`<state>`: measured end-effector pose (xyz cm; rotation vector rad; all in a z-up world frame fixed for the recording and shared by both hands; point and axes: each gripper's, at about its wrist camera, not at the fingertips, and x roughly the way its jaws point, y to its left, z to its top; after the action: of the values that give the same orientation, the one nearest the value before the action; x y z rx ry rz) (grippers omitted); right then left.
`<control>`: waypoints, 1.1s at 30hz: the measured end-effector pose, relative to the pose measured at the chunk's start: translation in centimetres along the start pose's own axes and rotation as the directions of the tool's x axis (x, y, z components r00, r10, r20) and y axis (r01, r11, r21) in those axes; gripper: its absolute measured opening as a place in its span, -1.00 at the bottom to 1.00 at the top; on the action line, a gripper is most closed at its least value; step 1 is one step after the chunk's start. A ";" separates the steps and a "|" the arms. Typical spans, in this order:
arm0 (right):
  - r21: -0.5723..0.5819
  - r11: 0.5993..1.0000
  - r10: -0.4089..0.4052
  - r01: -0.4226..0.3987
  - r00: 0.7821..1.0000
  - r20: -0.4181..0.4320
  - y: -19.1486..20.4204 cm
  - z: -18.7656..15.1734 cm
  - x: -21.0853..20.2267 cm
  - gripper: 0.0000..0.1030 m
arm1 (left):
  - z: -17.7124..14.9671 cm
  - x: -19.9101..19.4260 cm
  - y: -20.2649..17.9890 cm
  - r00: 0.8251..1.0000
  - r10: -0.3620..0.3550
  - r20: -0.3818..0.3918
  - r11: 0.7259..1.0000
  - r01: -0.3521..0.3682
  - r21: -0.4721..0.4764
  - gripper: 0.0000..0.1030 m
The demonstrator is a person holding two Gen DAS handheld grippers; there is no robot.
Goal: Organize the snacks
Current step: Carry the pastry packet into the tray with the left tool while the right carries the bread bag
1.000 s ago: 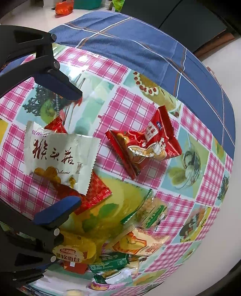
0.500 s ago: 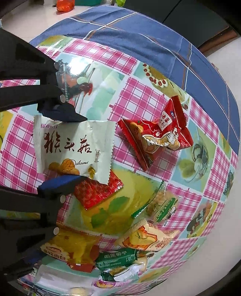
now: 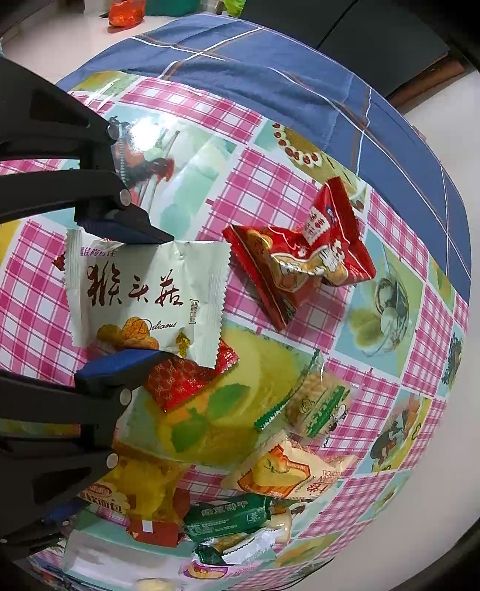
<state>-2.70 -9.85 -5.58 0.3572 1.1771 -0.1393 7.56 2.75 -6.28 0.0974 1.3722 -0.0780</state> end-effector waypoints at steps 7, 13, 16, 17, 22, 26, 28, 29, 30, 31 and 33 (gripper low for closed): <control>-0.009 1.000 0.014 -0.014 1.000 -0.010 0.0 0.2 0.0 -0.19 | 0.3 0.0 0.0 1.000 -0.017 -0.003 1.000 0.017 -0.023 0.03; 0.006 0.999 0.039 -0.039 0.999 -0.023 -0.3 0.3 -0.1 -0.21 | 0.6 -0.3 -0.1 0.999 -0.028 0.016 0.999 0.028 -0.038 0.03; 0.016 0.998 0.063 -0.063 0.998 -0.027 -0.6 0.3 -0.3 -0.22 | 0.8 -0.9 -0.1 0.999 -0.031 0.028 0.999 0.032 -0.040 0.03; 0.020 0.997 0.069 -0.069 0.997 -0.026 -0.6 0.3 -0.5 -0.22 | 0.8 -1.1 -0.1 0.999 -0.032 0.033 0.999 0.034 -0.042 0.03; 0.036 0.995 0.090 -0.090 0.996 -0.006 -0.8 0.6 -1.6 -0.22 | 1.3 -2.8 0.0 0.997 -0.043 0.066 0.998 0.046 -0.048 0.03; 0.032 0.993 0.110 -0.110 0.994 0.024 -0.8 0.8 -3.0 -0.22 | 1.8 -4.2 -0.1 0.994 -0.051 0.100 0.997 0.055 -0.046 0.03; 0.029 0.994 0.108 -0.109 0.993 0.037 -0.9 0.9 -3.6 -0.22 | 1.6 -4.4 -0.2 0.992 -0.052 0.111 0.997 0.057 -0.043 0.03; 0.028 0.994 0.100 -0.101 0.994 0.042 -0.9 0.9 -3.8 -0.22 | 1.4 -4.4 -0.3 0.992 -0.052 0.115 0.997 0.057 -0.042 0.03; 0.028 0.995 0.096 -0.097 0.994 0.043 -1.0 1.0 -3.9 -0.22 | 1.3 -4.4 -0.4 0.992 -0.053 0.117 0.997 0.058 -0.041 0.03; 0.031 0.995 0.090 -0.091 0.995 0.044 -1.1 1.0 -4.0 -0.22 | 1.2 -4.5 -0.5 0.992 -0.053 0.117 0.997 0.058 -0.041 0.03; 0.041 0.996 0.083 -0.085 0.996 0.045 -1.6 1.0 -4.1 -0.22 | 0.8 -4.3 -0.5 0.992 -0.056 0.116 0.997 0.061 -0.037 0.03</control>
<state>-3.85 -12.03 -1.76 0.4392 1.1159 -0.0991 7.48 2.13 -1.91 0.0183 1.2615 -0.1034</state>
